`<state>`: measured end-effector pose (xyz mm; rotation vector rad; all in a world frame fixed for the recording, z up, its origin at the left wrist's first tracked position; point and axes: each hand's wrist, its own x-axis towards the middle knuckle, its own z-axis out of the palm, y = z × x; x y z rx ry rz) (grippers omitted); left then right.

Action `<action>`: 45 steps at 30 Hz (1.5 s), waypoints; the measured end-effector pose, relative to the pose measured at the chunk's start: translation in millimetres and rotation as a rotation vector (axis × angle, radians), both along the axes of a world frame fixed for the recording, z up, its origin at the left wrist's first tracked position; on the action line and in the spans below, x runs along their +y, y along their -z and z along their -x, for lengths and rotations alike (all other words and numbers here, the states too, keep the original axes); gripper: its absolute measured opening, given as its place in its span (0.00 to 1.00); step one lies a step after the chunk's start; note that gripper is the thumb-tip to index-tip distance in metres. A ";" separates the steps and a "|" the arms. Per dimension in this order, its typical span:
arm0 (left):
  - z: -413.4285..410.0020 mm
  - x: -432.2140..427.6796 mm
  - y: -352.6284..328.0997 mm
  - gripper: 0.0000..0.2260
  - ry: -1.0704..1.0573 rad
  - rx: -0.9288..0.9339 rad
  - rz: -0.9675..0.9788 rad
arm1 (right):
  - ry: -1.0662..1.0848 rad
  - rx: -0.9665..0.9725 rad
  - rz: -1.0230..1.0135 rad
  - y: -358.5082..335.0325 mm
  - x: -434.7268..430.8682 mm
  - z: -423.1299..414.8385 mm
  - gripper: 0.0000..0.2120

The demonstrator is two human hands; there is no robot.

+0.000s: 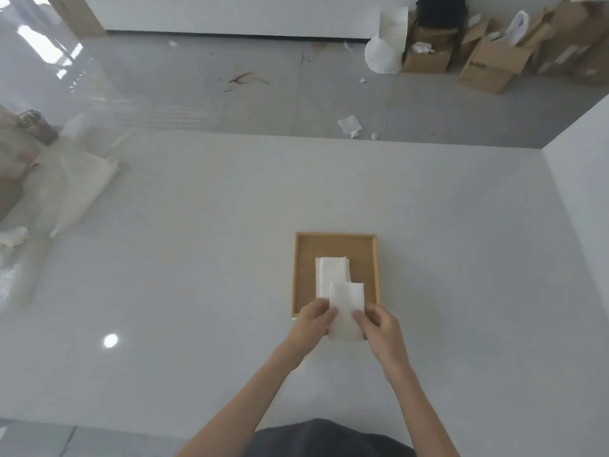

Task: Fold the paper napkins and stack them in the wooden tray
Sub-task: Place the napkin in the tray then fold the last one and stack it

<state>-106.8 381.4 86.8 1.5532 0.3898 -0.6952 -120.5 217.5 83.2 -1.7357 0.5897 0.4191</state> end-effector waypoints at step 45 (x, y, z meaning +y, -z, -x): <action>-86.5 -29.8 110.3 0.18 -0.015 -0.006 -0.515 | 0.032 0.131 0.197 113.8 34.0 -74.6 0.21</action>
